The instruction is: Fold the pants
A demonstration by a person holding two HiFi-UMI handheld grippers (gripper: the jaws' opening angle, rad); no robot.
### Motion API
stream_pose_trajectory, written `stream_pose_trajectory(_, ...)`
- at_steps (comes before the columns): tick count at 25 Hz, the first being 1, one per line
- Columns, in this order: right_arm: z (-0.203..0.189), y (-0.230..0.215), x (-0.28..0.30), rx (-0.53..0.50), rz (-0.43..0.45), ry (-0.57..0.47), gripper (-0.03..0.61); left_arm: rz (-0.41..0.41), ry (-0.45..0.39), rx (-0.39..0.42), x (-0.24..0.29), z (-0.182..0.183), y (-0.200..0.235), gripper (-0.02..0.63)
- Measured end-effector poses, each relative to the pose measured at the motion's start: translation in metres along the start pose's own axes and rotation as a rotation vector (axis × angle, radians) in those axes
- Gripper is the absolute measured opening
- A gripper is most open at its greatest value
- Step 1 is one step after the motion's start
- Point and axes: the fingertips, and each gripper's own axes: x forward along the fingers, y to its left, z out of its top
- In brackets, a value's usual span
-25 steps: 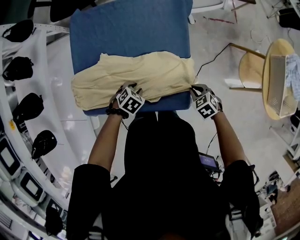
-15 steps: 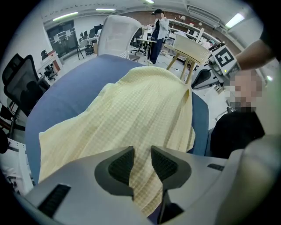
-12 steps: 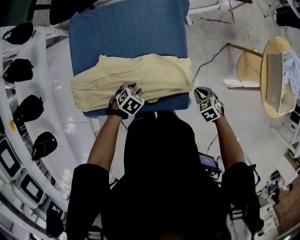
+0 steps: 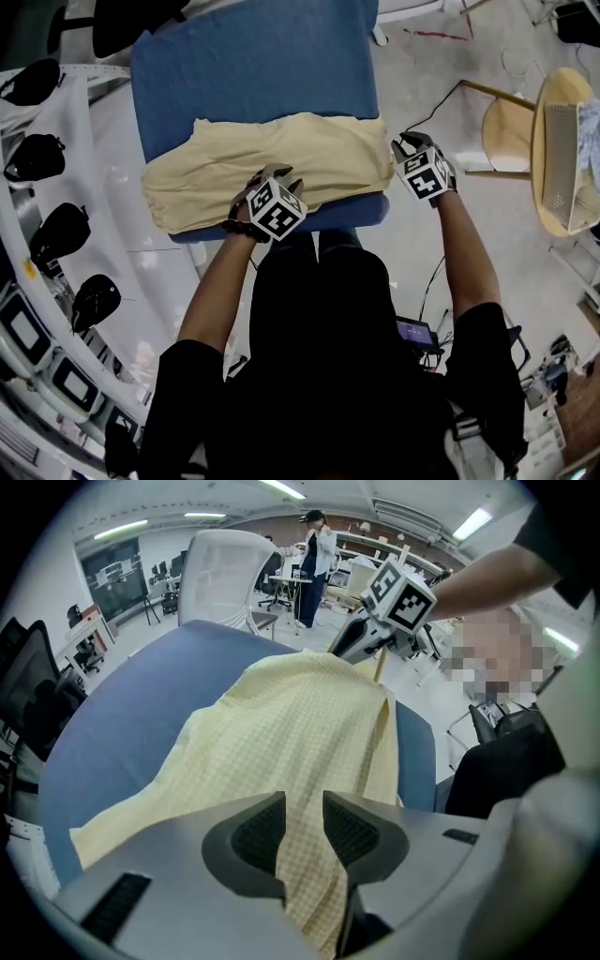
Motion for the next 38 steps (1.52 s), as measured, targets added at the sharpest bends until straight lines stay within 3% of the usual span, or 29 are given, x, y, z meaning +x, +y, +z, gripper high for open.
stream_pose_trajectory(4, 0.008, -0.013, 0.020, -0.062, 0.034, 0.024, 0.118, -0.009, 0.031, -0.001, 0.008, -0.005, 0.004, 0.138)
stream_pose_trajectory(13, 0.027, -0.004, 0.034, -0.316, 0.159, 0.053, 0.123, -0.014, 0.040, -0.041, 0.008, 0.003, 0.016, 0.137)
stream_pose_trajectory(21, 0.033, 0.000, 0.030, -0.370, 0.260, 0.047, 0.123, 0.006, 0.031, -0.056, 0.008, 0.030, 0.044, 0.138)
stream_pose_trajectory(24, 0.036, 0.002, 0.033, -0.453, 0.265, 0.046, 0.120, -0.002, 0.050, -0.053, 0.015, 0.030, 0.047, 0.138)
stream_pose_trajectory(27, 0.036, 0.005, 0.031, -0.529, 0.271, 0.028, 0.027, -0.004, 0.064, -0.053, 0.021, 0.028, 0.049, 0.137)
stream_pose_trajectory(32, 0.030, -0.008, 0.019, -0.535, 0.261, 0.034, 0.015, -0.022, 0.071, -0.055, 0.021, 0.029, 0.049, 0.130)
stream_pose_trajectory(38, 0.028, -0.055, 0.006, -0.540, 0.167, 0.075, 0.015, -0.031, 0.082, -0.054, 0.021, 0.028, 0.048, 0.130)
